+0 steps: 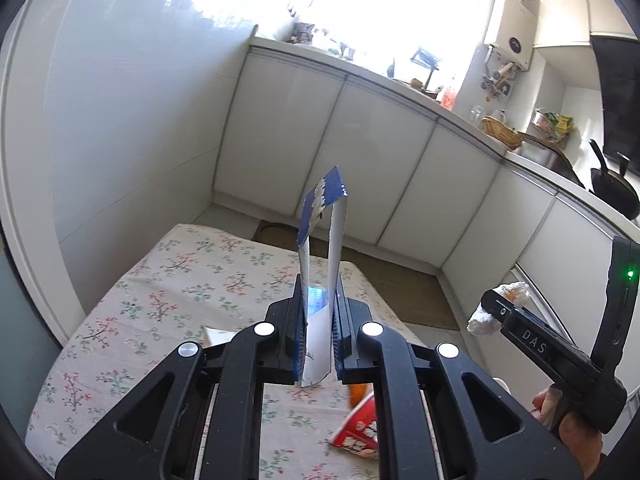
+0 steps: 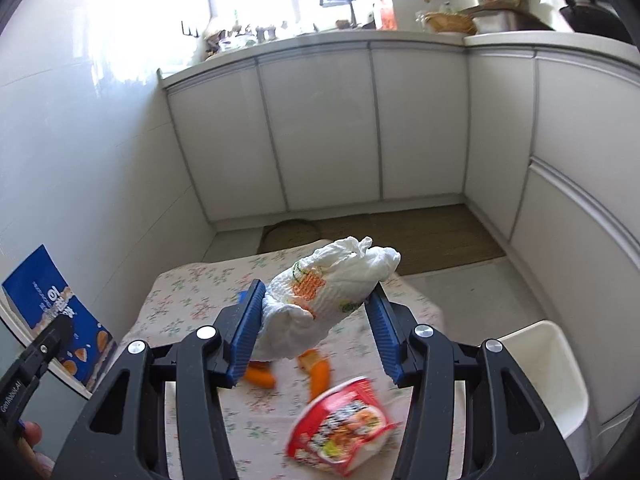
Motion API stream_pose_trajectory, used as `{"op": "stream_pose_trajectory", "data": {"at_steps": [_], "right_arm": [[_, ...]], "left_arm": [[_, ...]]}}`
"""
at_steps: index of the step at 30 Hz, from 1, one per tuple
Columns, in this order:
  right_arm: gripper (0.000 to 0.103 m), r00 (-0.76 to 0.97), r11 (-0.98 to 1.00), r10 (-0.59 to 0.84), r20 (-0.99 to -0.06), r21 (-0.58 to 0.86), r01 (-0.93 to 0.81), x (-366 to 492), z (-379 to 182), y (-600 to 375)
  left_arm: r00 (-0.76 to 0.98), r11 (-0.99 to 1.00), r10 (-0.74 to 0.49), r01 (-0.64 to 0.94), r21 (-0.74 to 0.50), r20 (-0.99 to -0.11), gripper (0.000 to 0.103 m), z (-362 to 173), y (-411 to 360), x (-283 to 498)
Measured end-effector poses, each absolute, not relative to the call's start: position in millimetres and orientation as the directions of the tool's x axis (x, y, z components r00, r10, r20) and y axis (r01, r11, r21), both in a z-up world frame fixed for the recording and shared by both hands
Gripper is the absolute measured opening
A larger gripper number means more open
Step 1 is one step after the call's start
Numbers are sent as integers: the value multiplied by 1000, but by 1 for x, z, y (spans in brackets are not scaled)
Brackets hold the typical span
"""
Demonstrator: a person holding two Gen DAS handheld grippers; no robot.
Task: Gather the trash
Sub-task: 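Carry the white wrapper over the bin and open the right gripper while the left carries the carton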
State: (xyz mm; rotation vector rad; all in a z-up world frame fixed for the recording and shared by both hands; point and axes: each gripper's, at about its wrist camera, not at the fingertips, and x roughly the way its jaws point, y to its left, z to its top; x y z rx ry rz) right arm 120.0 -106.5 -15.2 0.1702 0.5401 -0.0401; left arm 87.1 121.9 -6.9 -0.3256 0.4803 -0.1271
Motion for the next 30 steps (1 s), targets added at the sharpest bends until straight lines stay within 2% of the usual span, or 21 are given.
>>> {"op": "stream_pose_trajectory", "data": {"at_steps": [13, 22, 27, 29, 30], "right_arm": [[51, 863, 959, -168, -477, 121, 254, 86, -9, -235], [52, 819, 933, -320, -477, -10, 359, 68, -34, -302], [61, 795, 930, -347, -498, -74, 360, 63, -49, -318], [73, 792, 923, -363, -491, -70, 379, 53, -52, -322], [75, 791, 917, -374, -485, -62, 395, 50, -51, -328]], "left_arm": [[854, 942, -300, 194, -274, -425, 11, 10, 22, 82], [818, 930, -366, 303, -208, -444, 11, 8, -51, 77], [794, 913, -408, 368, -177, -451, 11, 6, -96, 73], [788, 906, -420, 387, -170, -450, 11, 5, -107, 71], [783, 902, -429, 398, -166, -450, 11, 6, -115, 71]]}}
